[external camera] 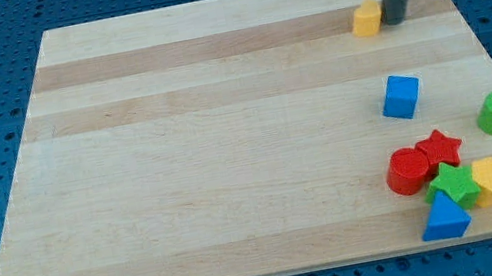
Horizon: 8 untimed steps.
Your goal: Move the heart to the top left corner
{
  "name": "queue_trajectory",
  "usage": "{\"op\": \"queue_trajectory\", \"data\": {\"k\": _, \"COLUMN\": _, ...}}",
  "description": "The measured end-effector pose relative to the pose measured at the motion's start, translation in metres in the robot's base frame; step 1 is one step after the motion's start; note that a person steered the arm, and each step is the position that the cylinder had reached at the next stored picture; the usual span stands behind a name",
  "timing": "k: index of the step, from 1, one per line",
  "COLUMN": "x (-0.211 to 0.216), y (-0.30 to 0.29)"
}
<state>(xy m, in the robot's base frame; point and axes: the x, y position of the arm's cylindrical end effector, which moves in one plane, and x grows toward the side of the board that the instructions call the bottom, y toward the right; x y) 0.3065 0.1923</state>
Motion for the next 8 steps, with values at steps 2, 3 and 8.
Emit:
{"op": "queue_trajectory", "data": {"k": 2, "x": -0.001, "y": -0.104}}
{"op": "queue_trajectory", "data": {"k": 3, "x": -0.001, "y": -0.155}}
{"op": "queue_trajectory", "data": {"k": 8, "x": -0.001, "y": -0.284}}
